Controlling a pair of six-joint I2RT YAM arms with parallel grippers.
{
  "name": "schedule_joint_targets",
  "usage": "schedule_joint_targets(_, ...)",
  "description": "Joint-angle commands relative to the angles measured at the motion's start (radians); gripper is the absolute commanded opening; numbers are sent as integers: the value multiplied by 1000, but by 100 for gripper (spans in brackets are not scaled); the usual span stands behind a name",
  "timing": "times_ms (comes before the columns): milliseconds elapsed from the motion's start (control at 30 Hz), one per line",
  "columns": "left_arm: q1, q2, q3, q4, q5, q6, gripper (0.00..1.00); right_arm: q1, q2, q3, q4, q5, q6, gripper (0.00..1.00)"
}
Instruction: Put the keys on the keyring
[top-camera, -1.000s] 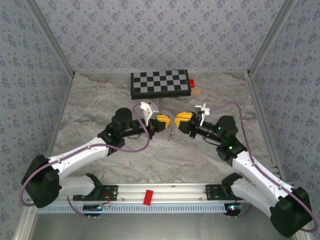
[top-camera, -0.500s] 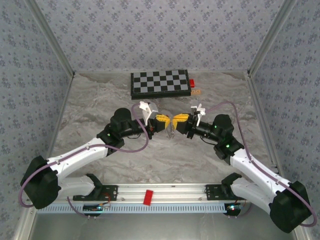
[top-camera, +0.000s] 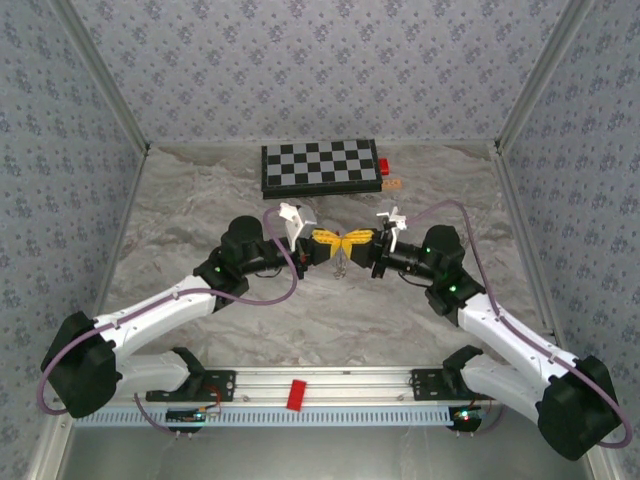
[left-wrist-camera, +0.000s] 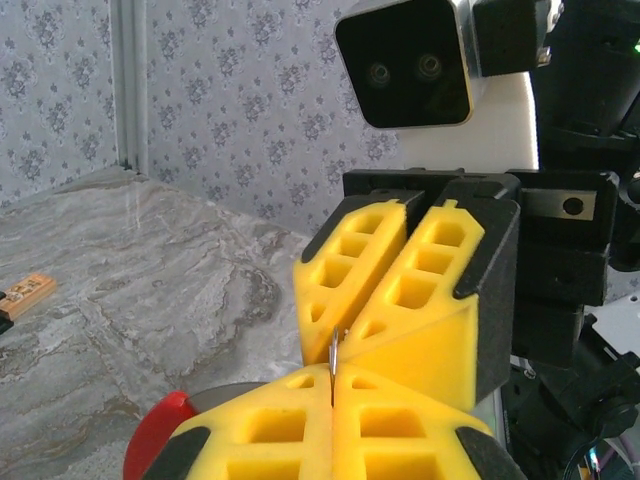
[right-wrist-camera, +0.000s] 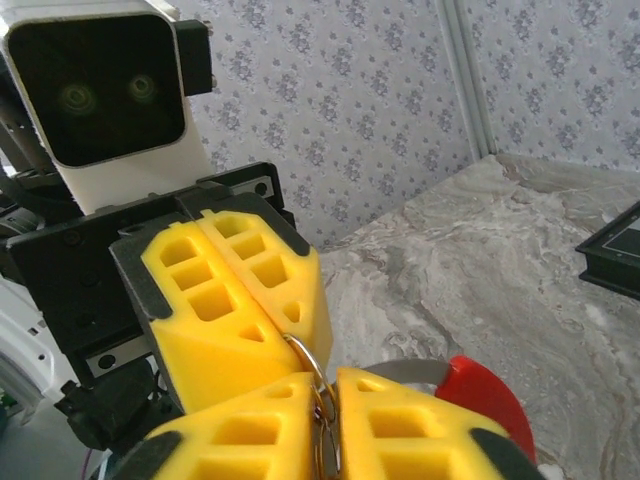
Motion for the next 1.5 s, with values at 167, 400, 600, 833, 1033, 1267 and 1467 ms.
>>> schedule_joint_targets(167,-7,6,53,12,28,-9,0,6,-17,50,-39,-59,-57,0)
schedule_joint_targets(400,11,-6,73,-85,5,-4,12,-5,-56,58,-173,-20,-157,0)
schedule_joint_targets(600,28,-28,98,-214,-10,58,21,-1,-55,105,-363,27,-302,0)
schedule_joint_targets(833,29,-45,129,-372,-32,166,26,30,15,223,-640,42,-515,0)
schedule_joint_targets(1033,28,-30,157,-487,-3,244,31,33,103,347,-837,4,-624,0)
schedule_joint_targets(1267,29,-33,149,-507,1,289,35,28,165,436,-943,-1,-686,0)
schedule_joint_targets(1467,30,-24,141,-485,29,289,35,51,187,453,-970,-14,-697,0)
